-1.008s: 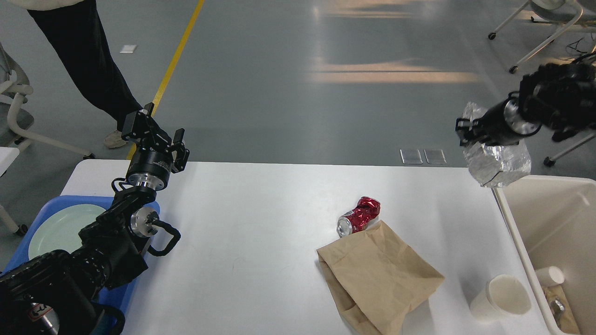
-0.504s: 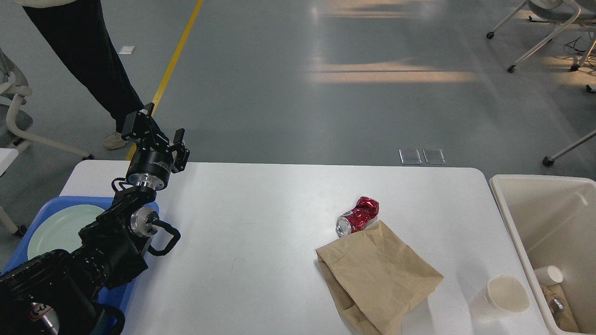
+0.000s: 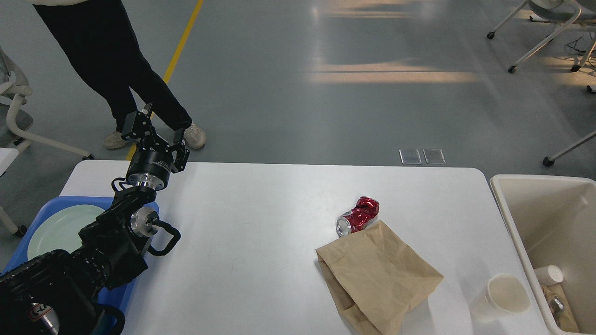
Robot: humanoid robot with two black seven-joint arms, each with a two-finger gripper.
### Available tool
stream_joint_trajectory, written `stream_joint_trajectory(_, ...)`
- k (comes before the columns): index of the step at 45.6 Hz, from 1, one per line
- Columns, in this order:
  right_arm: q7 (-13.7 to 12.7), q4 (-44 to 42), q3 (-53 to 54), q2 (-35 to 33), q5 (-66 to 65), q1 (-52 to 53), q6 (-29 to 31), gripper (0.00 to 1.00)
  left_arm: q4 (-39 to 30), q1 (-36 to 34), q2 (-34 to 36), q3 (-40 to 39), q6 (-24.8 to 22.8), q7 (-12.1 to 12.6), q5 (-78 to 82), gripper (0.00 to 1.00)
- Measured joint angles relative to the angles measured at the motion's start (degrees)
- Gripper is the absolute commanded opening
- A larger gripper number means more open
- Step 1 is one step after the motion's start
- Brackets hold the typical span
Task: Tidy desktop
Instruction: 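Lift the foil bag and drop it into the white bin, then swing the right gripper back over the table toward the red can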
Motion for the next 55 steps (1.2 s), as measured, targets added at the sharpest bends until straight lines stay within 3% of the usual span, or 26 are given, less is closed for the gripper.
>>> stream_joint_trajectory(4, 0.01, -1.22, 4.45, 1.22, 0.05, -4.21, -0.71, 0.01, 0.0, 0.0, 0.0, 0.0, 0.0, 0.0, 0.0, 0.97)
stream_joint_trajectory(7, 0.01, -2.09, 6.39, 2.07, 0.14, -6.13, -0.83, 0.34, 0.0, 0.0, 0.0, 0.0, 0.0, 0.0, 0.0, 0.97)
stream_joint_trajectory(10, 0.02, -2.85, 7.74, 2.77, 0.17, -7.32, -0.88, 0.52, 0.0, 0.0, 0.0, 0.0, 0.0, 0.0, -0.01, 0.97)
stream_joint_trajectory(18, 0.02, -3.38, 8.64, 4.02, 0.17, -8.27, -0.94, 0.68, 0.0, 0.0, 0.0, 0.0, 0.0, 0.0, 0.0, 0.97)
stream_joint_trajectory(30, 0.01, -2.81, 8.31, 4.74, 0.18, -9.21, -0.37, 1.0, 0.0, 0.0, 0.0, 0.0, 0.0, 0.0, -0.01, 0.97)
stream_joint_trajectory(39, 0.02, -1.83, 6.48, 4.55, -0.35, -4.0, 3.56, 1.0, 0.0, -0.02, 0.0, 0.0, 0.0, 0.0, 0.0, 0.97)
stream_joint_trajectory(55, -0.11, 1.29, -2.41, 2.92, -1.7, 17.86, 24.65, 1.0, 0.0, -0.02, 0.0, 0.0, 0.0, 0.0, -0.01, 0.97)
